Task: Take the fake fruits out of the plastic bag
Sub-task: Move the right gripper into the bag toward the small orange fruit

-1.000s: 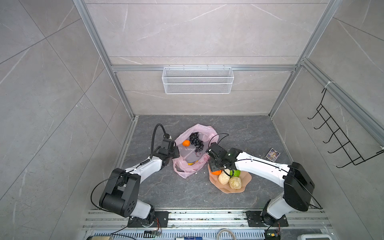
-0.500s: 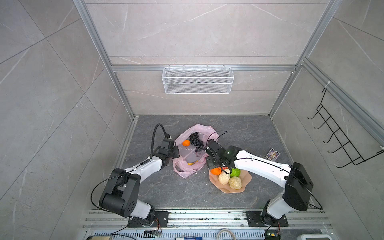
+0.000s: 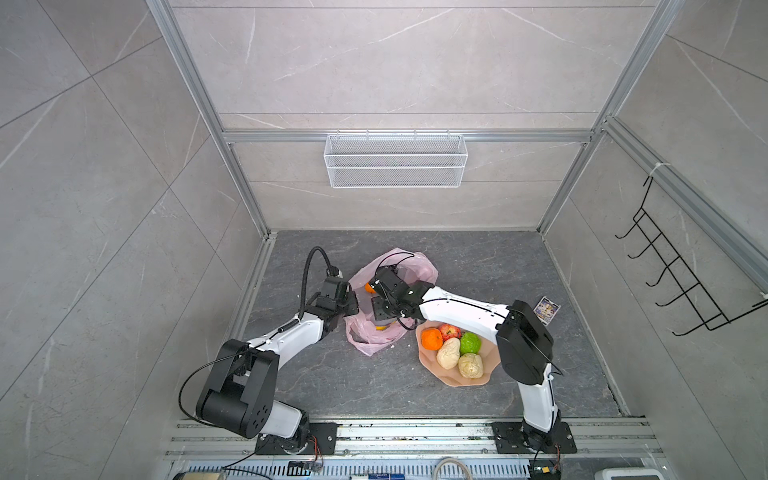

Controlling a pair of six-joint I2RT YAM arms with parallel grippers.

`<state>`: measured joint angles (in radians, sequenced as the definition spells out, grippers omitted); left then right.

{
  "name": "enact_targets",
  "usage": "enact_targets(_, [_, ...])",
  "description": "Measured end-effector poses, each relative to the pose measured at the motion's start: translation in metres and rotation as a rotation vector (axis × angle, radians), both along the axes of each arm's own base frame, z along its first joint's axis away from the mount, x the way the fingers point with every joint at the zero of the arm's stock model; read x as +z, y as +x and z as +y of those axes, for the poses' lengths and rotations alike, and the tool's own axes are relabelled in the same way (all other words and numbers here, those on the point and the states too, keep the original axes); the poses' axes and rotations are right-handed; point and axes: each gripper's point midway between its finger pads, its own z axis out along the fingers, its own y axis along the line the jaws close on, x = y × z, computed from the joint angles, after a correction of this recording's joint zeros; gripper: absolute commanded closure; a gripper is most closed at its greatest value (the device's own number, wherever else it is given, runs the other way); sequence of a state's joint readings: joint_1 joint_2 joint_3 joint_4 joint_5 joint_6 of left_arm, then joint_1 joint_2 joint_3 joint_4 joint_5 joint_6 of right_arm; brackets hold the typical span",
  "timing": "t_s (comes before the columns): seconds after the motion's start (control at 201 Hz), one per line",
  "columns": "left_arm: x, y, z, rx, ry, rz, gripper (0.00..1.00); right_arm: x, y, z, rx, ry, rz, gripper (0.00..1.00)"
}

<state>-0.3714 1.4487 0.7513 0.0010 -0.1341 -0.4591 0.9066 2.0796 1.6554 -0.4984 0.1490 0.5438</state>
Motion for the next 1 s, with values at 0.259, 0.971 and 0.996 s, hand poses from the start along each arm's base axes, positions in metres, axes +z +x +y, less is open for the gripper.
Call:
enact_targets(0.259, [-0.008, 0.0, 0.001, 0.004, 0.013, 0.022, 1.0, -0.03, 0.035, 0.018, -0.016, 0.009, -0.009, 0.54])
enact_targets(0.971, [-0.01, -0.001, 0.001, 0.003, 0.017, 0.035, 1.0, -0.064, 0.085, 0.032, -0.061, -0.024, -0.078, 0.67])
enact_targets(0.996, [-0.009, -0.001, 0.001, 0.003, 0.017, 0.035, 1.0, -0.064, 0.087, 0.032, -0.064, -0.028, -0.083, 0.67])
